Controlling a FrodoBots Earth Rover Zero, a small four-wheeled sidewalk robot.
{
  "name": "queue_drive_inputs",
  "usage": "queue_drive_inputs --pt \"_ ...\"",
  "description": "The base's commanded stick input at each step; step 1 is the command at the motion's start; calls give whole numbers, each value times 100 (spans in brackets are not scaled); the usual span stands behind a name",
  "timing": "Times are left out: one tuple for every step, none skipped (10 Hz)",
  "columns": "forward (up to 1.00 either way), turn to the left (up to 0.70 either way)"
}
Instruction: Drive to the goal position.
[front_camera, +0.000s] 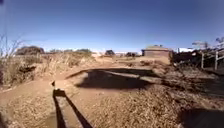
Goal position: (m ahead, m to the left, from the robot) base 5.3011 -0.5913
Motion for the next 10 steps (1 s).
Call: queue_drive_inputs --pt "50 0" --pt "50 0" --pt "50 0" --pt "50 0" --pt "50 0" --pt "50 0" --pt "50 0" --pt "50 0" --pt "50 0" --pt "50 0"
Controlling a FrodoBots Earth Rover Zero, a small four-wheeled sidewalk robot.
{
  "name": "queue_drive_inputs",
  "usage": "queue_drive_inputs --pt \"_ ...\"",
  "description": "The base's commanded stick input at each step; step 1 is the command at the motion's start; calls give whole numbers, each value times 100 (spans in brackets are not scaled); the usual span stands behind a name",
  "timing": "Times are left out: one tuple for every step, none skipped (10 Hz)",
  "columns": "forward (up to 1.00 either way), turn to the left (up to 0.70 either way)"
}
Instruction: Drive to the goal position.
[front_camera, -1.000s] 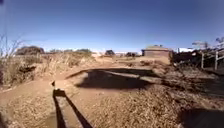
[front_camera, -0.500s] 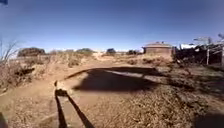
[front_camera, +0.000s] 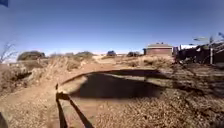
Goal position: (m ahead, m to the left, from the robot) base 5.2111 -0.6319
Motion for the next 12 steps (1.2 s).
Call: queue_drive_inputs --pt "50 0" --pt "50 0" --pt "50 0" --pt "50 0" --pt "50 0" --pt "50 0" --pt "50 0" --pt "50 0" --pt "50 0" --pt "50 0" --pt "50 0" --pt "50 0"
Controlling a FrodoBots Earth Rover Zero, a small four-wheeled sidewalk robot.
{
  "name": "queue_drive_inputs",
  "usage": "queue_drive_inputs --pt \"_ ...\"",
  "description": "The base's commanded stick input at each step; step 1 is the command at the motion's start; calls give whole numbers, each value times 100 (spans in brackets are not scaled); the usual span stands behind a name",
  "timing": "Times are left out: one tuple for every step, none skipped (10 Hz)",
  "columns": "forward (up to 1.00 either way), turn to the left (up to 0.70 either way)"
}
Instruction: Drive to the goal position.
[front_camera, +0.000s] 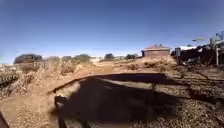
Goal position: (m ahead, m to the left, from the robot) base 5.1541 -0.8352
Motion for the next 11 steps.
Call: queue_drive_inputs --pt "50 0" --pt "50 0" --pt "50 0" --pt "50 0" --pt "50 0" --pt "50 0" --pt "50 0" --pt "50 0" --pt "50 0" --pt "50 0" --pt "50 0"
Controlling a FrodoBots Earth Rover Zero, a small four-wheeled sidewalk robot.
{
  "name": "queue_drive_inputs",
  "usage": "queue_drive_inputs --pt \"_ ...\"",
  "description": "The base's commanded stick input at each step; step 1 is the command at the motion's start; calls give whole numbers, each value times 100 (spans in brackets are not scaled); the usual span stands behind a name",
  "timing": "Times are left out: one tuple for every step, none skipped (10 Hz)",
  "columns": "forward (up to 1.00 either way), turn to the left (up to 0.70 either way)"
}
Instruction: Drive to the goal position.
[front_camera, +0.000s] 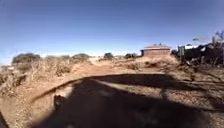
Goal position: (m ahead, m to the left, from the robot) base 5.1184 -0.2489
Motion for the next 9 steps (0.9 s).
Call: queue_drive_inputs --pt "50 0" --pt "50 0" --pt "50 0" --pt "50 0" --pt "50 0" --pt "50 0" --pt "50 0" --pt "50 0" --pt "50 0"
